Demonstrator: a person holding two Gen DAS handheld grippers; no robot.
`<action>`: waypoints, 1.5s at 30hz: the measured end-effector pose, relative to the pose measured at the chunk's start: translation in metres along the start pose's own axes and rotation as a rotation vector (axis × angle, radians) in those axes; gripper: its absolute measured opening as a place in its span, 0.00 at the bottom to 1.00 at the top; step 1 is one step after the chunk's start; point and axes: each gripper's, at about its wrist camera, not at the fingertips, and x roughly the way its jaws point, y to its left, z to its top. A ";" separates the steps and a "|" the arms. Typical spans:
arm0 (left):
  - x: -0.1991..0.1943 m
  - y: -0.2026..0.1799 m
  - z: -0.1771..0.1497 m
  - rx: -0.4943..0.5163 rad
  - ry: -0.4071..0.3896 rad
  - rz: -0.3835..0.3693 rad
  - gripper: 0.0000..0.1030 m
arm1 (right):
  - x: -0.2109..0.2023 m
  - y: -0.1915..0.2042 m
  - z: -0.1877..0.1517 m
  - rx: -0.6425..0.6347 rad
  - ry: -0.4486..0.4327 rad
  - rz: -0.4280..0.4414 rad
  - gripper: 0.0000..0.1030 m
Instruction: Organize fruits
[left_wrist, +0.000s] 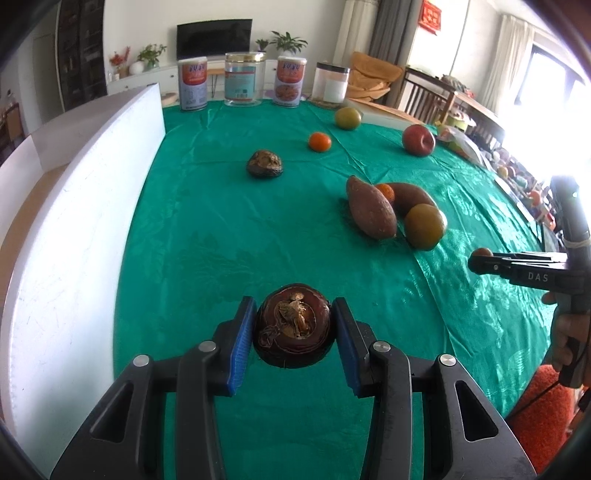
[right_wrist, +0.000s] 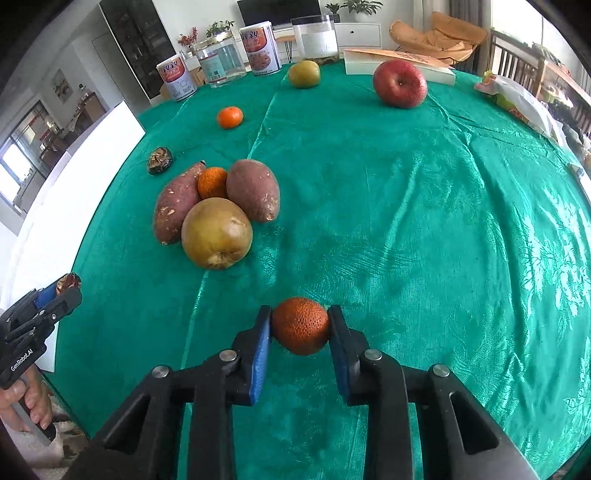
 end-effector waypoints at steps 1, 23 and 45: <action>-0.003 0.001 0.000 -0.005 -0.005 -0.006 0.42 | -0.005 0.002 0.000 0.002 -0.002 0.011 0.29; -0.145 0.188 -0.024 -0.382 -0.025 0.334 0.42 | -0.026 0.362 0.024 -0.403 0.048 0.554 0.29; -0.104 0.096 0.020 -0.065 -0.192 0.339 0.94 | -0.090 0.133 -0.043 -0.030 -0.186 0.131 0.83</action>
